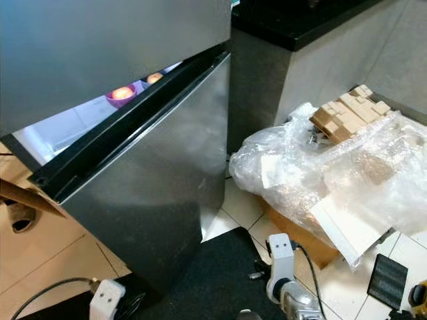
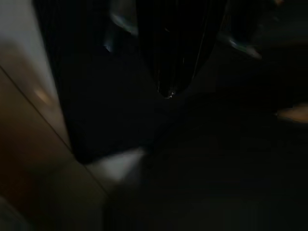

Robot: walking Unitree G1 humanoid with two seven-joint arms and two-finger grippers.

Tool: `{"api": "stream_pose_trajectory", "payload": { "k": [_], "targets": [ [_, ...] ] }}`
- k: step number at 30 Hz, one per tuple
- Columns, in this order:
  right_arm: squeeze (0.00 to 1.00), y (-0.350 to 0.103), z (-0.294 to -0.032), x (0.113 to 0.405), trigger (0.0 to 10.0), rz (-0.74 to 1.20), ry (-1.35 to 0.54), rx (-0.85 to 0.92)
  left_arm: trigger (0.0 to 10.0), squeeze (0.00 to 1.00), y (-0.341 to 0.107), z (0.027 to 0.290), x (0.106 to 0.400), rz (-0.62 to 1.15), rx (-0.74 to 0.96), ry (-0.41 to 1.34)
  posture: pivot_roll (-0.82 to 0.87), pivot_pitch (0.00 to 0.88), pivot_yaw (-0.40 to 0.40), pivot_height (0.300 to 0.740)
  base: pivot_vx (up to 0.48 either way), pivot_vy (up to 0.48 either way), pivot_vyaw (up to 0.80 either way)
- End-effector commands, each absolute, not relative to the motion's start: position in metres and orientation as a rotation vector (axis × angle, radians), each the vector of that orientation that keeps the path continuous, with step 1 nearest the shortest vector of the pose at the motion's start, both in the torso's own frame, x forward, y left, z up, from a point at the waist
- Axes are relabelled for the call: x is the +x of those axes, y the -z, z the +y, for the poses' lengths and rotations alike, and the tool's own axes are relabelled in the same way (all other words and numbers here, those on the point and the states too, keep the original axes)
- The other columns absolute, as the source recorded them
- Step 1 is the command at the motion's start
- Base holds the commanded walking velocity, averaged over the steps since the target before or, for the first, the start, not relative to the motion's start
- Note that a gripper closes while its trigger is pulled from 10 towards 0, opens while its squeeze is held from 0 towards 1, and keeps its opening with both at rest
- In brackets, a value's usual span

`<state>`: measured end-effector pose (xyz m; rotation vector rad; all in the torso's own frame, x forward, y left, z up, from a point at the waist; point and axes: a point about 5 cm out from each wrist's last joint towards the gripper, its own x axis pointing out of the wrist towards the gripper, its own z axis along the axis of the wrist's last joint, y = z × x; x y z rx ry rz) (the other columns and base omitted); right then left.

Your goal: Restocking fridge

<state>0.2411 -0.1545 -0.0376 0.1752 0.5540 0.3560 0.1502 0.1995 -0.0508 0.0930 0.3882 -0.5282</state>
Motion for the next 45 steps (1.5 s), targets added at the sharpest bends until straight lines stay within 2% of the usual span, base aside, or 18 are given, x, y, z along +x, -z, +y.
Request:
{"api": "stream_pose_trajectory", "payload": {
  "k": [1, 2, 3, 5, 6, 7, 9, 11, 15, 22, 29, 40, 45],
  "targets": [
    [0.00, 0.030, -0.150, 0.247, 10.0, 0.487, -0.375, 0.212, 10.0, 0.00, 0.047, 0.202, 0.148, 0.360, 0.125, 0.571, -0.12, 0.140, -0.007, 0.725, 0.000, 0.000, 0.00],
    [0.00, 0.020, -0.136, 0.255, 10.0, 0.417, -0.453, 0.236, 10.0, 0.00, 0.020, 0.193, 0.182, 0.166, 0.190, 0.591, -0.12, 0.141, -0.003, 0.725, 0.000, 0.000, 0.00],
    [0.00, 0.020, -0.136, 0.255, 10.0, 0.417, -0.453, 0.236, 10.0, 0.00, 0.020, 0.193, 0.182, 0.166, 0.190, 0.591, -0.12, 0.141, -0.003, 0.725, 0.000, 0.000, 0.00],
    [0.00, 0.008, -0.118, 0.262, 10.0, 0.345, -0.554, 0.235, 10.0, 0.00, -0.020, 0.179, 0.218, -0.071, 0.245, 0.604, -0.12, 0.140, 0.002, 0.725, 0.000, 0.000, 0.00],
    [0.00, 0.008, -0.118, 0.262, 10.0, 0.345, -0.554, 0.235, 10.0, 0.00, -0.020, 0.179, 0.218, -0.071, 0.245, 0.604, -0.12, 0.140, 0.002, 0.725, 0.000, 0.000, 0.00],
    [0.00, 0.002, -0.109, 0.265, 10.0, 0.314, -0.607, 0.219, 10.0, 0.00, -0.032, 0.175, 0.231, -0.130, 0.257, 0.583, -0.13, 0.138, 0.003, 0.725, 0.000, 0.000, 0.00],
    [0.00, 0.002, -0.109, 0.265, 10.0, 0.314, -0.607, 0.219, 10.0, 0.00, -0.032, 0.175, 0.231, -0.130, 0.257, 0.583, -0.13, 0.138, 0.003, 0.725, 0.000, 0.000, 0.00],
    [0.00, -0.015, -0.089, 0.273, 10.0, 0.228, -0.701, 0.191, 10.0, 0.00, -0.049, 0.165, 0.252, -0.208, 0.264, 0.565, -0.13, 0.137, 0.006, 0.725, 0.000, 0.000, 0.00],
    [0.00, -0.035, -0.075, 0.281, 10.0, 0.125, -0.753, 0.210, 10.0, 0.00, -0.064, 0.160, 0.266, -0.286, 0.300, 0.523, -0.13, 0.133, 0.006, 0.725, 0.000, 0.000, 0.00],
    [0.00, -0.038, -0.073, 0.282, 10.0, 0.107, -0.763, 0.218, 10.0, 0.00, -0.066, 0.160, 0.267, -0.297, 0.305, 0.507, -0.13, 0.130, 0.004, 0.725, 0.000, 0.000, 0.00],
    [0.00, -0.036, -0.074, 0.278, 10.0, 0.111, -0.782, 0.218, 10.0, 0.00, -0.062, 0.168, 0.264, -0.227, 0.433, 0.422, -0.13, 0.129, -0.001, 0.725, 0.000, 0.000, 0.00],
    [0.00, -0.035, -0.075, 0.275, 10.0, 0.121, -0.790, 0.206, 10.0, 0.00, -0.053, 0.192, 0.272, -0.115, 0.514, 0.201, -0.13, 0.132, 0.001, 0.725, 0.000, 0.000, 0.00],
    [0.00, -0.033, -0.077, 0.274, 10.0, 0.127, -0.787, 0.199, 10.0, 0.00, -0.054, 0.212, 0.277, -0.075, 0.549, 0.028, -0.13, 0.138, 0.003, 0.725, 0.000, 0.000, 0.00]
  ]
}}
